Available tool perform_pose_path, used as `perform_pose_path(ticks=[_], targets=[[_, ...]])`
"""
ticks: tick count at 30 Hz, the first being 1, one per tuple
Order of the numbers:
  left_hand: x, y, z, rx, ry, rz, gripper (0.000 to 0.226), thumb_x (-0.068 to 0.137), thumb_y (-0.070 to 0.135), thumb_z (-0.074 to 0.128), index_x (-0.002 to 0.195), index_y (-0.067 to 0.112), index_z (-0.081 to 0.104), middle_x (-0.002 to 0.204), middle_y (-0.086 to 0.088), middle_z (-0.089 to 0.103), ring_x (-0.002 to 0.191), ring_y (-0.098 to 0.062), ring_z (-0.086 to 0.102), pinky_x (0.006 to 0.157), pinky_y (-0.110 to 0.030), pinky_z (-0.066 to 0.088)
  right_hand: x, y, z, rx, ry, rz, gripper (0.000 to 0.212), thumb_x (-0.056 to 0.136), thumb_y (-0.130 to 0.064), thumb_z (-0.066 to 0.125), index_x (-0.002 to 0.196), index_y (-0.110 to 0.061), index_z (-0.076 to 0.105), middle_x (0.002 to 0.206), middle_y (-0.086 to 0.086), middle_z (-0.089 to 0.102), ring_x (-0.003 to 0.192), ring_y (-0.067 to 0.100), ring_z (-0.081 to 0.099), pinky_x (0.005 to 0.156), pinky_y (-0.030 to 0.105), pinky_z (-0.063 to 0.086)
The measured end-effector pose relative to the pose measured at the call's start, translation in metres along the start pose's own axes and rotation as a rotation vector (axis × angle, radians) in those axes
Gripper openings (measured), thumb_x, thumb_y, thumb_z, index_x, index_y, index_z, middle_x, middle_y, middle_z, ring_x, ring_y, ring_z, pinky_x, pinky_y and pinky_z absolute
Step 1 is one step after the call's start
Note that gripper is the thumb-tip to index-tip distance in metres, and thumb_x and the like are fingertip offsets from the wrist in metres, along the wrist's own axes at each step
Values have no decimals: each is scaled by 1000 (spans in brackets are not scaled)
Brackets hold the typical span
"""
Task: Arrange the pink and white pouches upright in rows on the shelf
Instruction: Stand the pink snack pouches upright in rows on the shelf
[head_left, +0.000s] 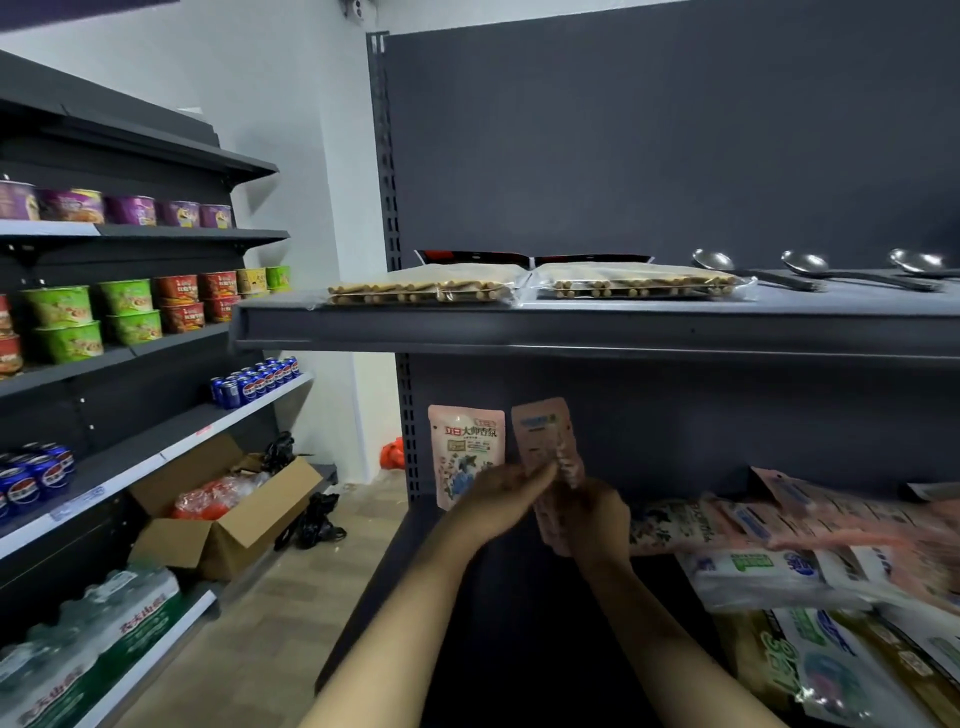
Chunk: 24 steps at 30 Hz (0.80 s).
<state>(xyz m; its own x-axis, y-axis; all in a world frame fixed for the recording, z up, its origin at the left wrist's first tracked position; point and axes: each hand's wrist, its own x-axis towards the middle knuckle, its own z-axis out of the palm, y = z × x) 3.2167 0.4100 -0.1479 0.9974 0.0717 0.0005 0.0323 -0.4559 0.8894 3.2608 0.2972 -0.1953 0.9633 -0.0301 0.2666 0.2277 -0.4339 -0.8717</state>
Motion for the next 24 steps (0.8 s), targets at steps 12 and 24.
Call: perform_pose_path(ticks=[12,24], targets=[[9,-12,-16,-431,342,-31,29,99,30,39,113,11,56,110,-3,62,96,-16,60,86,-28,49,-18,-5,26,377,-203,-308,38,73,-32,52,110,-36,59,115,-5,55,110,12,55,88,16,46],[10,-59,-61,-572,183,-82,19,88,26,61,103,15,66,105,-9,72,94,-23,69,81,-36,55,-10,-3,58,342,-480,50,51,74,-11,74,120,-5,51,111,5,68,99,20,67,78,31,57]])
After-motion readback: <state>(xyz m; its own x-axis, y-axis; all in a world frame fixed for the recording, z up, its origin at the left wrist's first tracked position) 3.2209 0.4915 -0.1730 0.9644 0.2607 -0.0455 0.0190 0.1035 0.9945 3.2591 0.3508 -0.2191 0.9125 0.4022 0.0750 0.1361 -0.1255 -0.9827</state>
